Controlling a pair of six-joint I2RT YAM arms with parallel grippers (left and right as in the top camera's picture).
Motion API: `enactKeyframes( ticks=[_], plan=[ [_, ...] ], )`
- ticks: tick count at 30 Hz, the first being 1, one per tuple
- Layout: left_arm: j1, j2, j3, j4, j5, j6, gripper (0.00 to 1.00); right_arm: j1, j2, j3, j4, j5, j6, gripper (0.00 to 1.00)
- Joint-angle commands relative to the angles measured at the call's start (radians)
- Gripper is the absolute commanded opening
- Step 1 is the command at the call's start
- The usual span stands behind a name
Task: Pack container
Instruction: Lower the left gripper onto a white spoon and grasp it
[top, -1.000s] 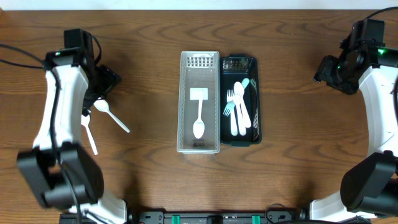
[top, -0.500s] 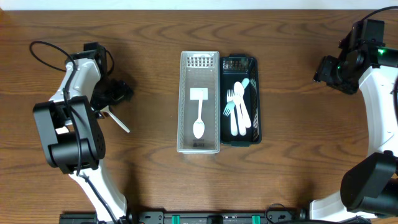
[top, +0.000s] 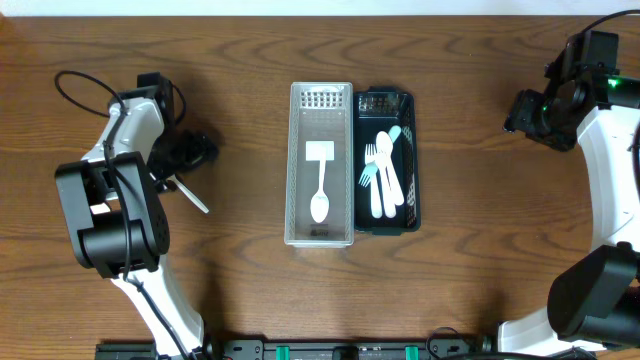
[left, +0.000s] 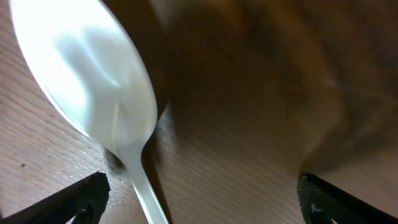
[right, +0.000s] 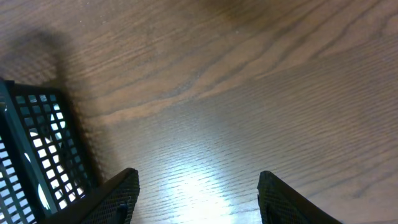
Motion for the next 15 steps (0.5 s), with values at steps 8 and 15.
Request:
enactKeyframes(
  ticks=[8, 15],
  plan=[
    [0.005, 0.013, -0.089, 0.036, -0.006, 0.009, 0.98, 0.000, 0.008, -0.006, 0.000, 0.000, -0.018, 0.64],
    [0.010, 0.013, -0.089, 0.046, -0.006, 0.009, 0.67, 0.000, 0.008, -0.006, -0.002, 0.000, -0.019, 0.65]
  ],
)
